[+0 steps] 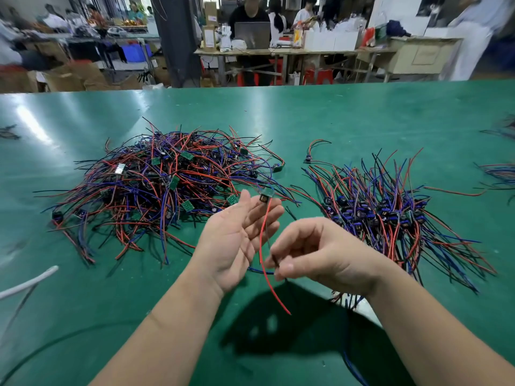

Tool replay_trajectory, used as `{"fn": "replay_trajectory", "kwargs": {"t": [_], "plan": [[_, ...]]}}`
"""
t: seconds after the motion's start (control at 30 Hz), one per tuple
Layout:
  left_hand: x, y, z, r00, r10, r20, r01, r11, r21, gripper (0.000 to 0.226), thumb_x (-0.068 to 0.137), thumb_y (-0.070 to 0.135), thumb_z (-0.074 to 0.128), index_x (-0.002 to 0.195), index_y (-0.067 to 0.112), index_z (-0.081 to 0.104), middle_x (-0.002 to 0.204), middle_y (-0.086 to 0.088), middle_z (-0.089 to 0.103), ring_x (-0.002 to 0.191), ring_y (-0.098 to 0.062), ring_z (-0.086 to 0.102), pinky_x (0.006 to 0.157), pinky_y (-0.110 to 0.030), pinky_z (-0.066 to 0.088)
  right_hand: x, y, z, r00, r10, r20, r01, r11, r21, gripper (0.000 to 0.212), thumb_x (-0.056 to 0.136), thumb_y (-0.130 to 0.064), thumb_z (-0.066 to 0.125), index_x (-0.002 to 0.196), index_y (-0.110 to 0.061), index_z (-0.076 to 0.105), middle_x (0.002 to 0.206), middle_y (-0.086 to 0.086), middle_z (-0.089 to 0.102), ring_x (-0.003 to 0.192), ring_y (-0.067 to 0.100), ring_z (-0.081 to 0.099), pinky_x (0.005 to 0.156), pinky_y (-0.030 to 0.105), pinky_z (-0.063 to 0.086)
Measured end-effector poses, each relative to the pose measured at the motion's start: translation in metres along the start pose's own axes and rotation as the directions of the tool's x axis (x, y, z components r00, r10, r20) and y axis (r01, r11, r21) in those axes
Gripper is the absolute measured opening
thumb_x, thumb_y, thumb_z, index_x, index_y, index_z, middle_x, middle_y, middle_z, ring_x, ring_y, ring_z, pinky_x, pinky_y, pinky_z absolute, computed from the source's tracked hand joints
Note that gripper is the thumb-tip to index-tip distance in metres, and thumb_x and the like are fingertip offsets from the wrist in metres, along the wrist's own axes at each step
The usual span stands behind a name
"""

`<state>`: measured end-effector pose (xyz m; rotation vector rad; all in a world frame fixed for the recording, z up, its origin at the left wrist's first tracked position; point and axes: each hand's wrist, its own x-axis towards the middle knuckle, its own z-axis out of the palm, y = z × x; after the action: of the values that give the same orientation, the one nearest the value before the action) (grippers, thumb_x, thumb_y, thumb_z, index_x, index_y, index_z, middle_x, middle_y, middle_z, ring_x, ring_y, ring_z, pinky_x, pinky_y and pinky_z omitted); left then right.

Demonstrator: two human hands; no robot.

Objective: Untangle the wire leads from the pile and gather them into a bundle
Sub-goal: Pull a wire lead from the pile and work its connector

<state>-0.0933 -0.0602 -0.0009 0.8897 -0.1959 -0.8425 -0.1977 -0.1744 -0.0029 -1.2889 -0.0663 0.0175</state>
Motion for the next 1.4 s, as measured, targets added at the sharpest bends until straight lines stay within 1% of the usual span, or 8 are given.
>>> {"fn": "replay_trajectory", "kwargs": {"t": [0.13, 0.23, 0.4, 0.57, 0.7, 0.87, 1.17, 1.4], "plan": [[0.000, 0.002, -0.003, 0.999, -0.025, 0.026, 0.026, 0.998, -0.063, 0.032, 0.072, 0.025, 0.062, 0.094, 0.003, 0.062, 0.082, -0.006, 0.074, 0.070, -0.008, 0.071, 0.059, -0.019, 0.057, -0.001, -0.001, 0.001, 0.990, 0.134, 0.052, -0.122, 0.973, -0.199, 0.028, 0.070, 0.012, 0.066, 0.077, -0.013, 0.075, 0.074, 0.004, 0.072, 0.070, 0.014, 0.067, 0.070, 0.021, 0.053], [-0.002, 0.002, -0.001, 0.999, -0.015, 0.032, 0.015, 1.000, 0.012, 0.028, 0.063, 0.018, 0.069, 0.088, 0.006, 0.067, 0.077, -0.006, 0.073, 0.063, -0.010, 0.070, 0.051, -0.017, 0.054, 0.003, 0.000, -0.002, 0.986, 0.107, -0.132, -0.146, 0.929, -0.339, 0.026, 0.078, 0.018, 0.058, 0.078, -0.006, 0.069, 0.071, 0.009, 0.070, 0.062, 0.015, 0.063, 0.060, 0.019, 0.050], [-0.005, -0.007, -0.003, 0.992, 0.096, 0.081, -0.121, 0.909, 0.399, 0.019, 0.062, 0.013, 0.078, 0.081, 0.011, 0.075, 0.074, -0.002, 0.073, 0.061, -0.006, 0.065, 0.051, -0.017, 0.050, 0.014, 0.000, -0.013, 0.861, 0.058, -0.504, -0.040, 0.998, 0.048, 0.033, 0.088, 0.011, 0.035, 0.087, -0.001, 0.066, 0.069, 0.010, 0.065, 0.051, 0.013, 0.055, 0.050, 0.021, 0.041], [-0.007, -0.015, -0.004, 0.964, 0.219, 0.148, -0.262, 0.720, 0.642, 0.026, 0.065, 0.004, 0.085, 0.088, 0.006, 0.070, 0.076, -0.004, 0.074, 0.061, -0.007, 0.064, 0.056, -0.019, 0.050, 0.011, 0.000, -0.012, 0.884, -0.032, -0.466, 0.028, 0.999, -0.016, 0.014, 0.078, -0.003, 0.060, 0.088, -0.001, 0.070, 0.075, 0.013, 0.065, 0.060, 0.014, 0.053, 0.059, 0.021, 0.044], [-0.004, -0.014, -0.006, 0.964, 0.261, 0.054, -0.236, 0.743, 0.626, 0.041, 0.050, 0.022, 0.088, 0.082, 0.010, 0.066, 0.065, 0.005, 0.067, 0.058, -0.008, 0.061, 0.055, -0.024, 0.054, 0.008, -0.001, -0.018, 0.919, -0.024, -0.393, 0.072, 0.991, 0.108, 0.034, 0.080, 0.017, 0.044, 0.091, -0.002, 0.071, 0.078, 0.011, 0.069, 0.069, 0.015, 0.062, 0.066, 0.019, 0.051], [-0.003, -0.013, -0.007, 0.953, 0.294, 0.075, -0.262, 0.676, 0.689, 0.049, 0.042, 0.037, 0.091, 0.078, 0.014, 0.066, 0.069, 0.002, 0.069, 0.060, -0.008, 0.060, 0.061, -0.023, 0.053, 0.008, 0.000, -0.017, 0.913, -0.069, -0.403, 0.104, 0.992, 0.065, 0.026, 0.063, -0.004, 0.067, 0.088, -0.007, 0.074, 0.079, 0.008, 0.070, 0.071, 0.012, 0.063, 0.067, 0.017, 0.052], [-0.005, -0.012, -0.007, 0.936, 0.344, 0.076, -0.282, 0.600, 0.749, 0.036, 0.050, 0.033, 0.092, 0.072, 0.018, 0.068, 0.066, -0.003, 0.070, 0.056, -0.008, 0.054, 0.058, -0.025, 0.049, 0.005, 0.000, -0.023, 0.945, -0.083, -0.316, 0.056, 0.994, -0.096, 0.045, 0.062, 0.001, 0.075, 0.106, -0.008, 0.068, 0.087, 0.004, 0.070, 0.075, 0.014, 0.057, 0.078, 0.022, 0.051], [-0.006, -0.018, -0.006, 0.926, 0.348, 0.146, -0.323, 0.529, 0.785, 0.029, 0.058, 0.020, 0.091, 0.079, 0.018, 0.070, 0.071, 0.002, 0.072, 0.057, -0.006, 0.056, 0.058, -0.020, 0.048, 0.013, 0.007, -0.018, 0.885, -0.130, -0.447, 0.070, 0.986, -0.148, 0.023, 0.070, -0.023, 0.066, 0.085, -0.007, 0.073, 0.082, 0.012, 0.071, 0.082, 0.023, 0.062, 0.073, 0.026, 0.052]]}}
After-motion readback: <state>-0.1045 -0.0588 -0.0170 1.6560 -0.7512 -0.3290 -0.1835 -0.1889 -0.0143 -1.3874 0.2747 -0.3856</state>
